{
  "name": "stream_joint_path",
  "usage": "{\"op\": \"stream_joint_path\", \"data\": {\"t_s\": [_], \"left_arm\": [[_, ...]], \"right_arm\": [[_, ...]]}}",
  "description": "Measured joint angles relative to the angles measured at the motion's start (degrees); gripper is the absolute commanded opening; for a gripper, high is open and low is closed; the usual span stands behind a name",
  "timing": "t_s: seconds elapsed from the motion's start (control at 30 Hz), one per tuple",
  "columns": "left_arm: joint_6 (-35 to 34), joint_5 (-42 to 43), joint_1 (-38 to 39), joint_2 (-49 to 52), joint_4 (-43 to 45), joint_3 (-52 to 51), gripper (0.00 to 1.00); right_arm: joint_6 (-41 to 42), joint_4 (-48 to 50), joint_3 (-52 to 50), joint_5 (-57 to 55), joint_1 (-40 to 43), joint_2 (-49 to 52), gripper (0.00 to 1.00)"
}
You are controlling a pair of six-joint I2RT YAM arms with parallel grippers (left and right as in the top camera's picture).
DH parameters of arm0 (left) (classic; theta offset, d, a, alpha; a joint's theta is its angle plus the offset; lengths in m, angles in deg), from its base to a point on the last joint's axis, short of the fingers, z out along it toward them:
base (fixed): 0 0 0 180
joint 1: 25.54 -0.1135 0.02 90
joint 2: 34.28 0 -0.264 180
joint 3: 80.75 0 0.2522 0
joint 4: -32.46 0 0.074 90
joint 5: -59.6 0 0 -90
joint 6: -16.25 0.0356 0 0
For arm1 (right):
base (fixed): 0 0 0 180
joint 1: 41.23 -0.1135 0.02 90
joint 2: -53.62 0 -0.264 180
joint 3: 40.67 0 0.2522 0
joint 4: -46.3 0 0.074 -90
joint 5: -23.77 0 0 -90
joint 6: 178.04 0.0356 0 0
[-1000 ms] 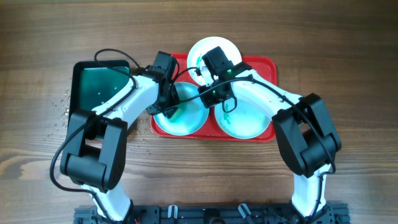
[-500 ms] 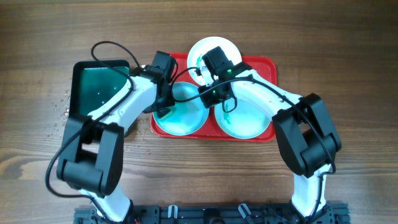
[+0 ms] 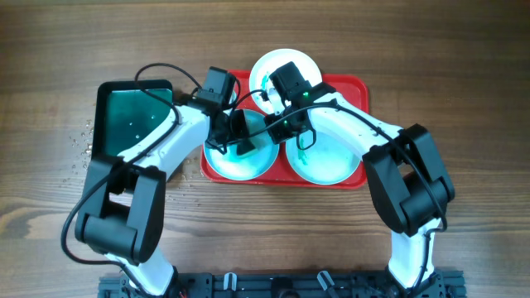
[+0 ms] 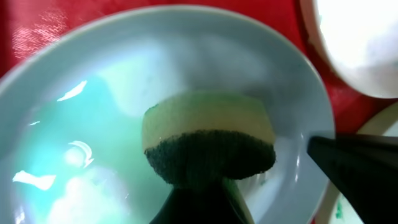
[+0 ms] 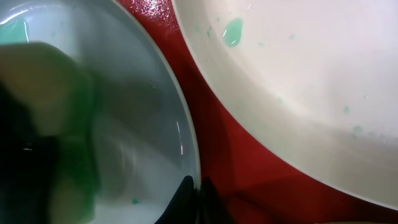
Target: Clean dirty plates on tray and stack at the side
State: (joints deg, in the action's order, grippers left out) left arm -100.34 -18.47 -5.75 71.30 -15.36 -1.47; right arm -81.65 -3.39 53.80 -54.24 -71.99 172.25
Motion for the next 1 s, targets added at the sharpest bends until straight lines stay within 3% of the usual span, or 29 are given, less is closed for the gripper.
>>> {"op": "stream_joint_path", "data": {"t_s": [0.2,0.57,0.83,1.0], "left_arm": [[0.02,-2.12,0.20,0.68,2.89,-2.16,0.04],[0.00,-25.20,1.25,-1.79,-4.35,-2.23,0.04],[0.02,-19.61,-0.85,-17.42,-4.11,-2.80,0.04],[0.02,-15.47,-7.69,-27.67,-4.35,-2.80,0.04]], "right_arm": [[0.00,-0.07,0.00,-0.02,0.04,0.00,0.04],[0.00,-0.07,0.00,-0.02,0.04,0.00,0.04],[1.29,-0.28,0.22,1.88,0.33,0.00,0.04],[1.27,-1.31,3.32,3.67,0.31,0.09,0.04]]}}
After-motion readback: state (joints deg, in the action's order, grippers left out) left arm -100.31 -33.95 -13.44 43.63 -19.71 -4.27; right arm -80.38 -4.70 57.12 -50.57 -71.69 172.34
